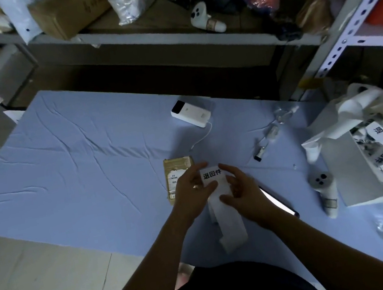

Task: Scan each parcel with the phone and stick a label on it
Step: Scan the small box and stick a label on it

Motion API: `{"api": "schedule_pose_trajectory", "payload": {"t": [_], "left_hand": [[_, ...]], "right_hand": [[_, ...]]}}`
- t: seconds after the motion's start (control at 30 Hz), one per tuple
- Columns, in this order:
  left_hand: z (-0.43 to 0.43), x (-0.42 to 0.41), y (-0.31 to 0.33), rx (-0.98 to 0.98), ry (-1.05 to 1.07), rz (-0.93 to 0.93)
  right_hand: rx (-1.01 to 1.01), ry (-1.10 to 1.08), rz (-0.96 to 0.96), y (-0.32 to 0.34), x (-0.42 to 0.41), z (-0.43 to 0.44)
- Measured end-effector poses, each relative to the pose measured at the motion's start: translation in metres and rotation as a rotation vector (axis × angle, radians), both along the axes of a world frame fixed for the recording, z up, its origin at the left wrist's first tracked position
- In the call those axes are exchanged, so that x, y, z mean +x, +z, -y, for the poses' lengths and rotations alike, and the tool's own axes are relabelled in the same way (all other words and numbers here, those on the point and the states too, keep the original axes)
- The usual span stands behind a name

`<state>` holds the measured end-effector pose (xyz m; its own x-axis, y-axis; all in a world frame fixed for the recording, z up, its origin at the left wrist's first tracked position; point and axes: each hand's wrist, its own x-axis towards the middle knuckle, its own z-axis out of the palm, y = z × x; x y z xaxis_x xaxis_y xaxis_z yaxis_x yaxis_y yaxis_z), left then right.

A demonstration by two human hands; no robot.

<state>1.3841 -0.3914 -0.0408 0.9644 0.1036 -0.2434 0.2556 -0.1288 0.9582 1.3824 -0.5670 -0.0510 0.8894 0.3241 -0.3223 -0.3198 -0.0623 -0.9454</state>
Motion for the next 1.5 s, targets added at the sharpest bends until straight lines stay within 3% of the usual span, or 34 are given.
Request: {"api": "schedule_pose_trajectory", "payload": {"t": [0.1,0.27,0.53,0.63,0.8,0.9,1.03,1.23,1.3,1.4,1.5], "left_hand": [[-0.003,-0.001,-0.005,0.330,-0.101,0.132],[-0.010,-0.001,-0.012,0.529,-0.169,0.199],[-0.016,0.005,-0.010,0.879,-0.416,0.469],[-0.014,0.005,-0.010,0.829,-0.387,0.436],[-0.009,0.000,-0.011,0.503,-0.271,0.307],[-0.009,-0.007,-0.010,0.448,-0.163,0.284],[-0.013,-0.005,-0.005,0.536,-0.003,0.257],[-0.018,-0.001,0.009,0.906,0.137,0.361],[-0.017,-0.004,0.011,0.985,0.120,0.364],[-0.012,-0.013,0.009,1.059,0.107,0.426],[-0.010,-0.022,0.007,1.099,0.069,0.544]], "right_hand": [[-0.038,0.007,0.018,0.001,-0.004,-0.003],[-0.090,0.045,0.027,0.002,-0.003,-0.009],[-0.173,0.053,0.107,0.006,0.003,-0.011],[-0.216,0.074,0.127,0.009,0.003,-0.008],[-0.279,0.104,0.201,0.010,0.001,-0.005],[-0.339,0.106,0.199,0.008,-0.002,0.000],[-0.387,0.114,0.166,-0.002,-0.006,0.005],[-0.633,-0.071,0.233,-0.011,-0.009,0.010],[-0.523,-0.118,0.222,-0.004,-0.002,0.004],[-0.152,-0.100,0.032,0.011,0.008,-0.010],[0.069,-0.102,-0.087,0.020,0.015,-0.020]]}}
